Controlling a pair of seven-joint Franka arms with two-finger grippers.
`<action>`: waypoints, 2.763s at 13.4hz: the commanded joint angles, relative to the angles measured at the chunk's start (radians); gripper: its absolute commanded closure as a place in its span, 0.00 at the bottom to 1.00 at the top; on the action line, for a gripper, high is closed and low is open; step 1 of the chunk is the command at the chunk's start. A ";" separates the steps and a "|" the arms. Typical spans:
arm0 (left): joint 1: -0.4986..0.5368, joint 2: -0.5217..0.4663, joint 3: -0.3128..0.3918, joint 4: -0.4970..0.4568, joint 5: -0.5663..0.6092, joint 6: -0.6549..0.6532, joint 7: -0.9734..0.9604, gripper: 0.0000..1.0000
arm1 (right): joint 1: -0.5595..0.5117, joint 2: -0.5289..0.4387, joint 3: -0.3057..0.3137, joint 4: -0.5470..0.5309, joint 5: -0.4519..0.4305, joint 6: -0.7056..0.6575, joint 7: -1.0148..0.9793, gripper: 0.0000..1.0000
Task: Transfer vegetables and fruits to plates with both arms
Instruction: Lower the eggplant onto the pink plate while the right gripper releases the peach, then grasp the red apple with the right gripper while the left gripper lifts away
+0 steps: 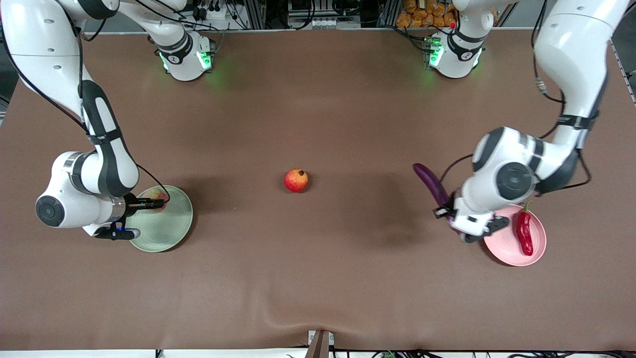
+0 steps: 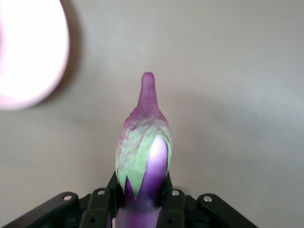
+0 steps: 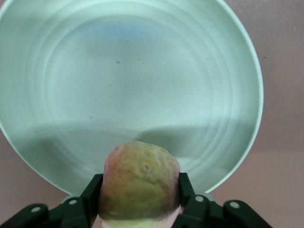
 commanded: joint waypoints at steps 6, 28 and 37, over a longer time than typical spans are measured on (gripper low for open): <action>0.119 0.175 0.053 0.238 0.106 0.007 0.276 1.00 | 0.047 -0.045 0.031 0.226 0.125 -0.197 0.077 0.00; 0.254 0.100 0.059 0.212 0.043 0.117 0.436 0.00 | 0.639 0.124 0.029 0.206 0.308 0.163 1.217 0.00; 0.255 -0.193 -0.047 0.222 0.017 -0.199 0.427 0.00 | 0.694 0.141 0.026 0.166 0.212 0.168 1.229 0.00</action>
